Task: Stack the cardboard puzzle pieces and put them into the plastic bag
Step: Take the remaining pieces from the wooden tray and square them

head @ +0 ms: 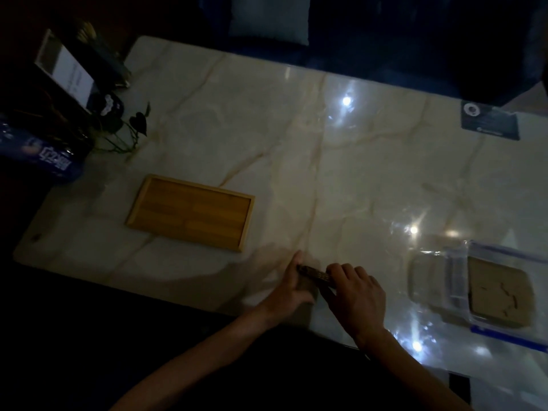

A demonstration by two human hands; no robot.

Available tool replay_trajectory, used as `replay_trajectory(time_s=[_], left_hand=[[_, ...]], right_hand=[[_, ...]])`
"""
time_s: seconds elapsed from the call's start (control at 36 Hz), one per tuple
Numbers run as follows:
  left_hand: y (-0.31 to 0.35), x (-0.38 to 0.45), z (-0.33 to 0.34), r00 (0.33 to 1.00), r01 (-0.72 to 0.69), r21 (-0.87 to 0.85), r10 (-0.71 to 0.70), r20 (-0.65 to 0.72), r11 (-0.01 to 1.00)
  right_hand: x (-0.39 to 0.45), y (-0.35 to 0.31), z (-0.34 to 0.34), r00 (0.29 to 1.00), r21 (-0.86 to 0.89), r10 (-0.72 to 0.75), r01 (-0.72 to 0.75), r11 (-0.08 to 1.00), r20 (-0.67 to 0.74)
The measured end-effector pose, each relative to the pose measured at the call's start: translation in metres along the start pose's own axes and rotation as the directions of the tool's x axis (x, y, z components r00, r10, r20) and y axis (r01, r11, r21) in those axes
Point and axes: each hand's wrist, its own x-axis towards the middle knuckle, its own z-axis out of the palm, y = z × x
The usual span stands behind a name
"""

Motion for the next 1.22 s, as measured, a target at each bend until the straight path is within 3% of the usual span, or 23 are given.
replay_trajectory(time_s=[0.11, 0.19, 0.33, 0.5, 0.64, 0.72, 0.81, 0.92, 1.06, 1.14, 1.22], left_hand=[[0.008, -0.002, -0.013, 0.999, 0.005, 0.054, -0.002, -0.049, 0.999], [0.013, -0.005, -0.017, 0.992, -0.092, 0.287, 0.112, -0.054, 0.954], [0.028, -0.002, -0.010, 0.913, -0.361, 0.641, 0.395, 0.097, 0.677], [0.038, 0.014, 0.004, 0.879, -0.322, 0.921, 0.430, 0.205, 0.219], [0.038, 0.018, 0.008, 0.896, -0.253, 0.964, 0.397, 0.200, 0.085], [0.036, 0.017, 0.007, 0.885, -0.232, 0.972, 0.421, 0.201, 0.022], [0.035, 0.016, 0.008, 0.855, -0.237, 0.971, 0.476, 0.207, 0.005], [0.034, 0.015, 0.009, 0.839, -0.235, 0.972, 0.504, 0.205, -0.005], [0.035, 0.013, 0.009, 0.857, -0.235, 0.972, 0.477, 0.196, 0.023], [0.037, 0.011, 0.010, 0.869, -0.239, 0.971, 0.450, 0.203, 0.022], [0.038, 0.010, 0.010, 0.874, -0.238, 0.971, 0.442, 0.200, 0.030]], right_hand=[[-0.001, 0.000, 0.000, 1.000, 0.004, -0.008, 0.008, 1.000, -0.014], [-0.002, 0.001, 0.000, 0.999, 0.005, -0.015, 0.015, 1.000, -0.033], [0.002, 0.004, -0.002, 0.998, 0.046, -0.013, 0.015, 0.999, -0.056], [0.008, 0.005, -0.005, 0.999, 0.056, 0.021, -0.018, 0.998, -0.043], [0.010, 0.017, -0.009, 0.998, 0.191, -0.022, 0.034, 0.981, -0.065], [0.004, 0.031, -0.009, 0.997, 0.318, 0.074, -0.078, 0.945, 0.025], [-0.015, 0.048, -0.006, 0.960, 0.565, 0.257, -0.276, 0.778, 0.114], [-0.052, 0.068, -0.003, 0.859, 0.849, 0.461, -0.402, 0.344, 0.221], [-0.082, 0.079, 0.001, 0.614, 0.943, 0.726, -0.297, -0.153, 0.311], [-0.087, 0.079, 0.003, 0.500, 0.926, 0.780, -0.227, -0.301, 0.376], [-0.083, 0.074, 0.006, 0.453, 0.897, 0.774, -0.201, -0.394, 0.442]])
